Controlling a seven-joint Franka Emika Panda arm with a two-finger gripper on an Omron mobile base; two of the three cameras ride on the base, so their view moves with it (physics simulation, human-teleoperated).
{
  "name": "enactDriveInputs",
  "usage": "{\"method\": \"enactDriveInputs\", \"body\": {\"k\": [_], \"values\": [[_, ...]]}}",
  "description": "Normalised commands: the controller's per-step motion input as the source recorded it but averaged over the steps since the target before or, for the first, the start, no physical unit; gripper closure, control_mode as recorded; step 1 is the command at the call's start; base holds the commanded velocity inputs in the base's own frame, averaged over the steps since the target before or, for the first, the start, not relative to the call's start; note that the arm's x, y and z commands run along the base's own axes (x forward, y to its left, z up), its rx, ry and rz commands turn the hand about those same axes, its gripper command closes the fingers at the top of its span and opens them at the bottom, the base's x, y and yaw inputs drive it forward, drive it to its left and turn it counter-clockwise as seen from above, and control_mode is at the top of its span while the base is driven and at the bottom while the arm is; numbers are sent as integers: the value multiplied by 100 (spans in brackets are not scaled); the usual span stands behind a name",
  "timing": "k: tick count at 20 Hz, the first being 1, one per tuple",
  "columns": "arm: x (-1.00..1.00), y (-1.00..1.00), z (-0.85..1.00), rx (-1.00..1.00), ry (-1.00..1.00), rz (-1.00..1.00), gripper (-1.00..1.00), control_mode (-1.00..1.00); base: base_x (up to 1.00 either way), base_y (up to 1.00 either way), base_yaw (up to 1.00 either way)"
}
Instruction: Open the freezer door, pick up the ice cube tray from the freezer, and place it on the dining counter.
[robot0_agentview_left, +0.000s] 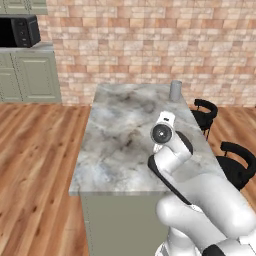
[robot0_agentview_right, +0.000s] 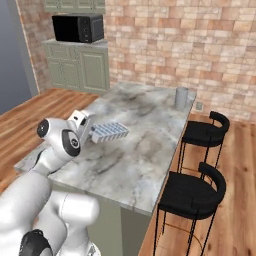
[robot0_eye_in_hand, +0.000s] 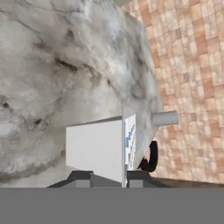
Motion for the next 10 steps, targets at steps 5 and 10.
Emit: {"method": "enactDriveInputs", "body": {"k": [5,10], "values": [[46,0,-53,0,0,0,100,-100,0,0,0],[34,0,-36,0,0,0,100,-100,0,0,0]]}}
